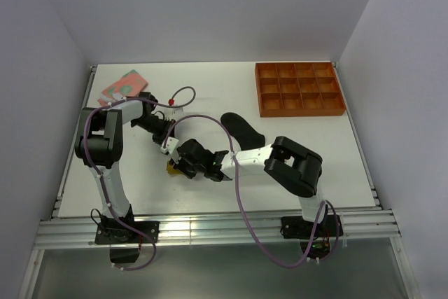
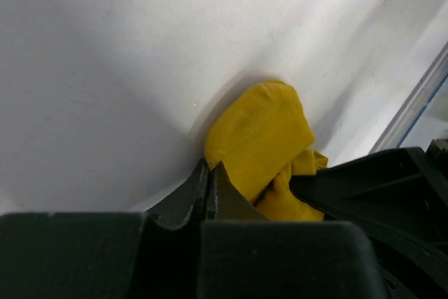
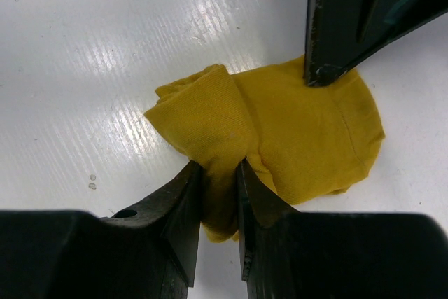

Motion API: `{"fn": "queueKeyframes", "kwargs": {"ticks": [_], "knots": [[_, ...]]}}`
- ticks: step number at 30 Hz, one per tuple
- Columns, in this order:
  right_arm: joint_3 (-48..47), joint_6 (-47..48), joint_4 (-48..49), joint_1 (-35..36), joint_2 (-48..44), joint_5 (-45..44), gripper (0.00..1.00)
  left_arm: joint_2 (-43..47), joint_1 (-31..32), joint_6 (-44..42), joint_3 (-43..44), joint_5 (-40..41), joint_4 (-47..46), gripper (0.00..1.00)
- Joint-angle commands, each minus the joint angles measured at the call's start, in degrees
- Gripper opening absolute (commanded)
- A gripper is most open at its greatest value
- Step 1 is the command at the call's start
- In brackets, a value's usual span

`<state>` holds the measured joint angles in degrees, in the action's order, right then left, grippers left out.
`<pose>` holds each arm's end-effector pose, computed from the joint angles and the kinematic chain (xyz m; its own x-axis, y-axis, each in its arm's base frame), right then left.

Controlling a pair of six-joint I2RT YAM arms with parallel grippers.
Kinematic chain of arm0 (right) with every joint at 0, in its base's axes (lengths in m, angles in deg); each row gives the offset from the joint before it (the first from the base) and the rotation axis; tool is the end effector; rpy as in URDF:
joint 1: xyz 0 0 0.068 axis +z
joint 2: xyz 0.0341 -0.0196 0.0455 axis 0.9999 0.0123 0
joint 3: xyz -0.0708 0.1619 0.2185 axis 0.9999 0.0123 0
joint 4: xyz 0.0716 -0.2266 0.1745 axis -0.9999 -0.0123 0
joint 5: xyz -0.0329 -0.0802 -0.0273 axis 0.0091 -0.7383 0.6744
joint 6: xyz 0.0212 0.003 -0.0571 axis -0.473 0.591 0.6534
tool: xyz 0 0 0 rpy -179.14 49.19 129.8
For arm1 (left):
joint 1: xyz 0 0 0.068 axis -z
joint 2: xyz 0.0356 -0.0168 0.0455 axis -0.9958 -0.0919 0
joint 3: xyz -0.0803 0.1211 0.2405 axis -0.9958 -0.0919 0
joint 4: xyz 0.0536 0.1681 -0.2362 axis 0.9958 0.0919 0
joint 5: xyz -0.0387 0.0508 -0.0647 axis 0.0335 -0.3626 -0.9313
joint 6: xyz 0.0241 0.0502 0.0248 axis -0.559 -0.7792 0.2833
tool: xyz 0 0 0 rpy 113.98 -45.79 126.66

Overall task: Roll the socks
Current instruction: Roll the sock at the center of the board.

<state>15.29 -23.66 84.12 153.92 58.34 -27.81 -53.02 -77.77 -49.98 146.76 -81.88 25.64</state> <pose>0.1918 0.4042 0.1255 -0.1934 -0.5744 -0.7954 -0.9193 0.3893 -0.0576 0.3739 -0.0769 0.1064 -0.8883 0.3863 -0.2482 0.4504 0.6279 -0.6347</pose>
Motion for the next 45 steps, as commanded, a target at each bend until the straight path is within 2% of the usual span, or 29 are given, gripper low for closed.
{"fn": "queueKeyframes", "kwargs": {"ticks": [1,11,23,32,41,45], "knots": [[2.27,-1.20,-8.65,-0.11,1.11,-1.16,0.15,0.48,0.07,1.94,2.39,2.35,-4.79,0.00],[2.80,-1.37,-8.74,-0.11,0.76,-1.79,0.15,1.36,-0.63,4.57,4.06,4.81,-7.34,0.00],[0.78,-1.29,-12.15,-0.99,0.32,-0.47,0.13,0.39,-0.72,1.94,4.24,3.76,-5.93,0.00],[-0.72,0.12,-15.24,-2.13,-1.35,-0.21,0.12,-0.66,-1.16,4.84,6.96,5.08,-8.30,0.00],[-0.10,0.56,-16.38,-2.04,-2.32,-2.23,0.12,0.30,-1.16,6.68,6.00,5.52,-10.41,0.00],[0.68,0.30,-16.21,-2.13,-2.15,2.24,0.12,0.39,-1.16,6.16,5.64,5.26,-10.50,0.00]]}}
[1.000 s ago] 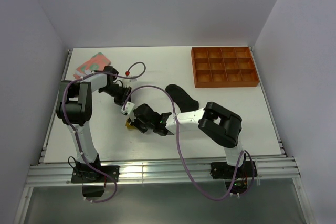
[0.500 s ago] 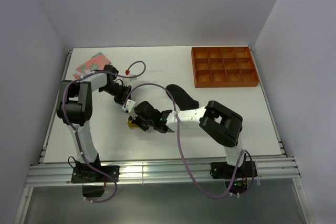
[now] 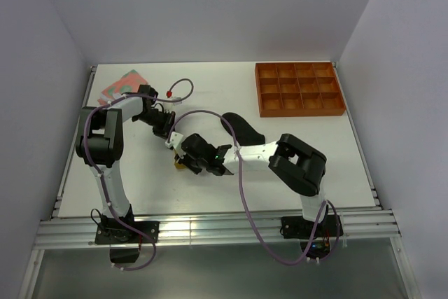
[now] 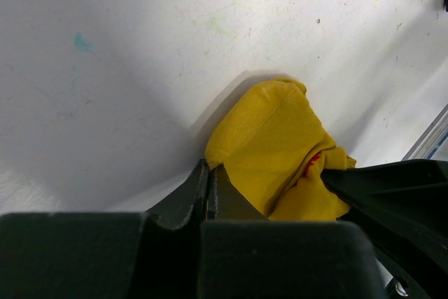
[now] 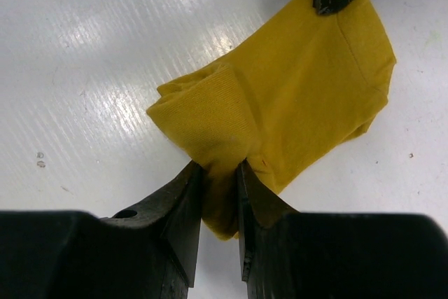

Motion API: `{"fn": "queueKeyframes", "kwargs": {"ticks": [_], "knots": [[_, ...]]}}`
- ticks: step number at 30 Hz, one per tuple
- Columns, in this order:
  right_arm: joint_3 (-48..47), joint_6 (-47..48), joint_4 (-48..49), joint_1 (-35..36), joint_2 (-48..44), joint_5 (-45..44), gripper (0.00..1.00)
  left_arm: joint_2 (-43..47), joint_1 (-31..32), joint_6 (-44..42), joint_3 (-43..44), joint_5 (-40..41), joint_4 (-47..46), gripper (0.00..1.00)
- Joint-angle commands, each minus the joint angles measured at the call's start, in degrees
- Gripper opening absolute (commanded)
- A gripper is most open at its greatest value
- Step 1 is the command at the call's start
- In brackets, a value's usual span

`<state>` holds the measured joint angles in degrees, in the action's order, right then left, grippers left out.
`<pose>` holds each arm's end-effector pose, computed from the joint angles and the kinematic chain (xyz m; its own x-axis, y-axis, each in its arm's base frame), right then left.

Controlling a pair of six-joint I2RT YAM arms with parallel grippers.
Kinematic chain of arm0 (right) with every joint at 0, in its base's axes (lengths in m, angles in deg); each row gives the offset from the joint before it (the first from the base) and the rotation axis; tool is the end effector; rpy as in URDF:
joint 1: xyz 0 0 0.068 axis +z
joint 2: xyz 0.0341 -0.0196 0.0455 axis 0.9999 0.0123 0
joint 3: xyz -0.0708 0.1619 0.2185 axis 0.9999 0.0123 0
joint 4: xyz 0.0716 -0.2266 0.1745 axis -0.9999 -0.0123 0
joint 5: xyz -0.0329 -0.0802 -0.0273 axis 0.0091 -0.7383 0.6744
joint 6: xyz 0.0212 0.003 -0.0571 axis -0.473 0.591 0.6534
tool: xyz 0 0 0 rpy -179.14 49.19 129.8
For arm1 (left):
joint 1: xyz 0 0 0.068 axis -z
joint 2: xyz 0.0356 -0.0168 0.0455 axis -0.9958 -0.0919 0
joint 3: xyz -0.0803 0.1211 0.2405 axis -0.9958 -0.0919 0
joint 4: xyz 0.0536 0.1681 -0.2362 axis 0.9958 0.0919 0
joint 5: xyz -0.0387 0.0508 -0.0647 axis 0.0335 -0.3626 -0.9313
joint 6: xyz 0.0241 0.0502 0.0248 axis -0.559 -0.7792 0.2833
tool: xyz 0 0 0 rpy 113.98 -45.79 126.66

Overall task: Roll the socks
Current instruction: Roll the sock at the center of the board.

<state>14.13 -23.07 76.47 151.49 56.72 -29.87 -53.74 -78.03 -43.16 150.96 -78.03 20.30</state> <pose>0.2075 0.3899 0.1319 -0.2398 -0.6297 -0.7389 -0.8937 0.4405 -0.0854 0.4026 -0.0762 0.1193 -0.9001 0.3122 -0.3039 0.4341 0.7025 -0.5640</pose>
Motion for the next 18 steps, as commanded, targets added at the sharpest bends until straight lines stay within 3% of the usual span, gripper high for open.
{"fn": "queueKeyframes", "kwargs": {"ticks": [1,9,13,16,17,18], "knots": [[1.76,-0.29,-8.56,0.30,-0.44,5.26,0.12,1.11,-0.90,-0.75,1.45,1.23,-4.82,0.00],[-7.98,0.23,-17.95,-2.95,6.76,20.54,0.11,1.99,-0.46,-6.37,-0.66,-0.53,-2.89,0.00],[-11.42,0.41,-22.79,-4.62,9.31,22.85,0.11,3.04,-0.37,-8.49,-2.41,-1.93,-3.41,0.02],[-12.83,0.06,-25.43,-5.85,10.46,24.43,0.11,5.15,-0.37,-8.31,-4.17,-2.54,-5.60,0.18],[-13.01,-0.03,-25.70,-6.12,10.81,24.61,0.11,6.29,-0.46,-7.96,-4.44,-2.81,-6.22,0.27],[-13.10,-0.29,-25.79,-6.29,10.90,24.61,0.11,6.91,-0.55,-7.09,-4.79,-3.59,-6.75,0.29]]}}
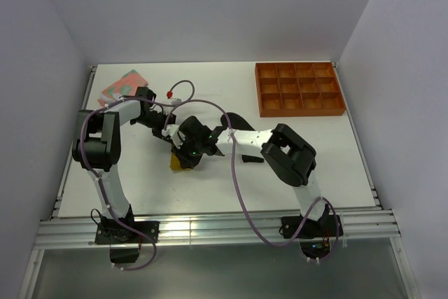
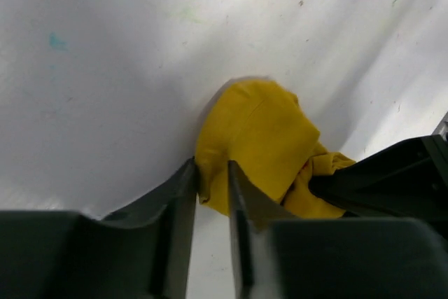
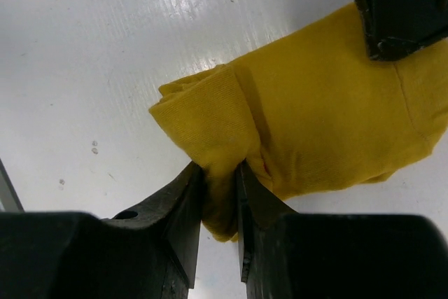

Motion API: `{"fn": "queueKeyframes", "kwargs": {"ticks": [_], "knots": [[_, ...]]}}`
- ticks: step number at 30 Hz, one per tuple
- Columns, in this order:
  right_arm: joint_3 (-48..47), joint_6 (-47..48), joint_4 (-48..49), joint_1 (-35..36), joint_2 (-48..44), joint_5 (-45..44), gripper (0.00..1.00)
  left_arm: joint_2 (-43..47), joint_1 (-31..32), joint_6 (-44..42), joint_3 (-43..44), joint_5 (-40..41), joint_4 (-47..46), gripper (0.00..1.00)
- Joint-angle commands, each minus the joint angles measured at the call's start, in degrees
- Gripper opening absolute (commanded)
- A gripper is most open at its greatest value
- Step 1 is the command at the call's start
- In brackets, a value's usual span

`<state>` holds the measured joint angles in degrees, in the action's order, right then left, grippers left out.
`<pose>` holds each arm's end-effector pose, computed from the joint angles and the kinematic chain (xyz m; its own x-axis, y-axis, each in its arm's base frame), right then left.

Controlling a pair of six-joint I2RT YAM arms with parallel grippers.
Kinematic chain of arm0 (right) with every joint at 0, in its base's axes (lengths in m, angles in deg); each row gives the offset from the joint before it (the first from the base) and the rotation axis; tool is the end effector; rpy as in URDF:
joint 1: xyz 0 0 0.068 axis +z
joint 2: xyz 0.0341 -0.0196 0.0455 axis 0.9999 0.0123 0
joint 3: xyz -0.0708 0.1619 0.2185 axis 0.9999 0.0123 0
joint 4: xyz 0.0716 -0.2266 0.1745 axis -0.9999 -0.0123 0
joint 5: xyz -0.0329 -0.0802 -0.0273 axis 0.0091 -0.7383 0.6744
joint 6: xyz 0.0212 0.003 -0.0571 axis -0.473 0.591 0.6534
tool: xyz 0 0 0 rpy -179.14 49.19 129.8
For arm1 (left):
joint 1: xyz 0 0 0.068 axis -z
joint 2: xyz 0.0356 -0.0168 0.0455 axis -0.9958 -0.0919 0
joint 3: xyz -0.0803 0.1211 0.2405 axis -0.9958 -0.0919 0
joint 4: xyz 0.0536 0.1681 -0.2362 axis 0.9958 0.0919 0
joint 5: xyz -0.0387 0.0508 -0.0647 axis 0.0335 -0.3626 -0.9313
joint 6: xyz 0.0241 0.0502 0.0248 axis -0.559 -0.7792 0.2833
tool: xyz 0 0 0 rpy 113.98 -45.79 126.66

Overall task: Roll the socks
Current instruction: Roll the sock at the center of the board.

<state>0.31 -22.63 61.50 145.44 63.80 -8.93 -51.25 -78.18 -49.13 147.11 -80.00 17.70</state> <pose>0.2527 0.4030 0.1376 -0.3458 -0.6673 -0.6596 -0.9357 0.2974 0.1897 0.3910 -0.0750 0.1195 -0.8424 0.3722 -0.3895 0.5366 0.6453 -0.5437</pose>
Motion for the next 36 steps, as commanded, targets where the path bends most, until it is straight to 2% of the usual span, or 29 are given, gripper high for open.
{"fn": "queueKeyframes", "kwargs": {"ticks": [1,2,4,11,19,26,30,36], "knots": [[0.63,-0.82,-10.99,-0.59,3.99,3.84,0.11,4.86,-0.48,-0.68,-1.12,-1.90,-5.37,0.31],[0.54,-0.99,-11.43,-0.77,4.25,4.37,0.11,5.73,-0.57,-0.15,-1.21,-2.33,-5.82,0.37],[0.71,-1.34,-11.34,-1.12,4.43,4.64,0.11,6.87,-1.27,2.57,-1.56,-3.04,-8.09,0.41],[-0.95,-1.43,-13.62,-2.00,6.10,6.30,0.11,9.87,-5.92,6.53,-2.18,-4.71,-12.85,0.45],[-7.80,-0.38,-19.60,-3.49,10.22,10.34,0.11,18.82,-11.72,-4.87,-8.15,-4.18,-10.66,0.43],[-13.86,0.32,-24.17,-4.37,14.54,12.90,0.12,29.11,-11.99,-17.52,-17.72,-4.97,-10.48,0.48],[-15.10,0.50,-25.32,-4.90,15.94,13.95,0.12,31.66,-10.51,-21.58,-19.83,-5.06,-9.34,0.50],[-15.19,-0.38,-24.79,-5.69,16.56,15.09,0.12,33.69,-3.05,-23.87,-23.00,-3.75,-9.51,0.53]]}}
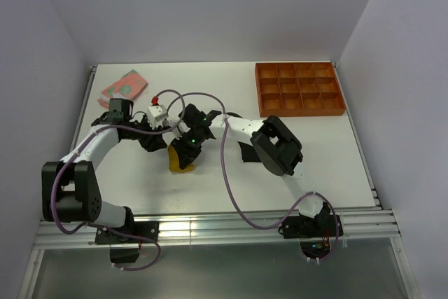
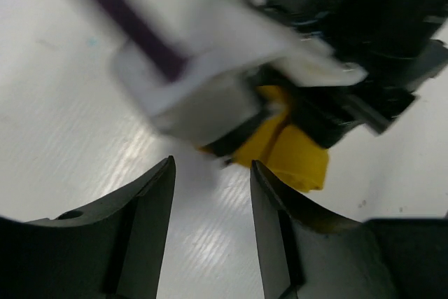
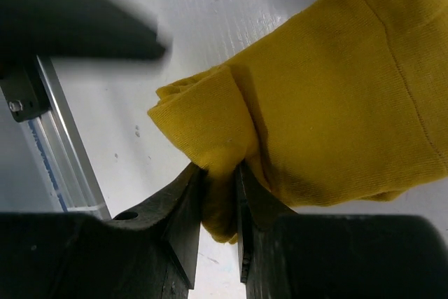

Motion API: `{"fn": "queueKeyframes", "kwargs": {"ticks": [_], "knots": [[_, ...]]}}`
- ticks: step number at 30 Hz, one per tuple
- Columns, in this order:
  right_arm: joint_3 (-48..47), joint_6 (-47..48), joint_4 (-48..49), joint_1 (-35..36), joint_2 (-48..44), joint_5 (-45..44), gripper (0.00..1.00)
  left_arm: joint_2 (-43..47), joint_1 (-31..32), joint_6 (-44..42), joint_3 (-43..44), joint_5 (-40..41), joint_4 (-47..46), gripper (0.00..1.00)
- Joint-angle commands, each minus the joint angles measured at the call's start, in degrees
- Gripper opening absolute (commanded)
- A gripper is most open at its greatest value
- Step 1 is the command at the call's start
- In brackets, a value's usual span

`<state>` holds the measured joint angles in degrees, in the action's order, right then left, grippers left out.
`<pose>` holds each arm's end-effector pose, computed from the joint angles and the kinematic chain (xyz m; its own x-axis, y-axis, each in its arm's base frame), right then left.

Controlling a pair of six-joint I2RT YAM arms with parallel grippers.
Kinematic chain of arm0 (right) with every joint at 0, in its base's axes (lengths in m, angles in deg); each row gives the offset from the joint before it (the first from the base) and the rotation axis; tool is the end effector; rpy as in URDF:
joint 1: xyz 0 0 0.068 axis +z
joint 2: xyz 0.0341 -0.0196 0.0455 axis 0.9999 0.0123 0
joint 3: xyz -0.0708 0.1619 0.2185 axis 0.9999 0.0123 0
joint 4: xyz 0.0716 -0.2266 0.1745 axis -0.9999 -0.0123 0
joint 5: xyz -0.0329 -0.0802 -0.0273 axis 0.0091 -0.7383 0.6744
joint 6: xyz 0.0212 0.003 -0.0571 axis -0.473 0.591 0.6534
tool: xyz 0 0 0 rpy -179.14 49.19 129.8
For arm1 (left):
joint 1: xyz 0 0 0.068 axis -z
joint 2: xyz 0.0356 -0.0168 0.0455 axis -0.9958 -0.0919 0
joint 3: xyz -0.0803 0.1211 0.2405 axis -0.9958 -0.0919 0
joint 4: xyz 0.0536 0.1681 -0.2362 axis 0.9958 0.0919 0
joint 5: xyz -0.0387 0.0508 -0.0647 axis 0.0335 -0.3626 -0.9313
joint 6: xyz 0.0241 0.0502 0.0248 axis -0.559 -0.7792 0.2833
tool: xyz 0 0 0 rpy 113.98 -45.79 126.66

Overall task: Roll the socks
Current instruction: Roll the sock at the center of the board.

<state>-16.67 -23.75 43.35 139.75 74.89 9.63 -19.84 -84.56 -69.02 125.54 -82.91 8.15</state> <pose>0.3018 0.4090 0.1284 -0.5079 -0.7024 -0.4987 -0.8289 0.2410 0.5047 0.3042 -0.0325 0.1972 -0.4363 0.4750 -0.7642 0.8307 0.5390 -0.1392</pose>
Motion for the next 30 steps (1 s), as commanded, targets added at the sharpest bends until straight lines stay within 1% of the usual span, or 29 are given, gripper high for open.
{"fn": "queueKeyframes", "kwargs": {"ticks": [1,3,6,11,20,24,30], "knots": [[1.70,0.74,-6.65,-0.09,5.65,-3.37,0.12,2.45,4.05,-4.16,-1.87,-1.01,-0.05,0.53],[1.35,0.47,-6.56,-0.36,6.01,-3.20,0.12,2.54,5.80,-4.43,-3.01,-1.28,-0.13,0.54],[0.82,0.38,-6.74,-0.62,6.71,-2.85,0.12,2.11,6.69,-4.60,-4.07,-2.15,0.04,0.55],[0.82,0.03,-6.04,-0.80,7.15,-2.06,0.12,-0.53,6.78,-8.19,-3.19,-5.49,5.13,0.56],[0.38,-0.32,-5.86,-0.97,8.12,-1.88,0.11,-4.84,7.31,-12.16,-2.40,-7.52,10.06,0.57],[0.82,-0.67,-4.98,-0.97,8.12,-1.79,0.12,-6.24,7.66,-12.07,-2.23,-8.04,9.80,0.56],[0.91,-0.76,-4.80,-1.06,8.38,-1.70,0.11,-7.21,8.18,-9.44,-2.49,-9.01,7.08,0.56]]}}
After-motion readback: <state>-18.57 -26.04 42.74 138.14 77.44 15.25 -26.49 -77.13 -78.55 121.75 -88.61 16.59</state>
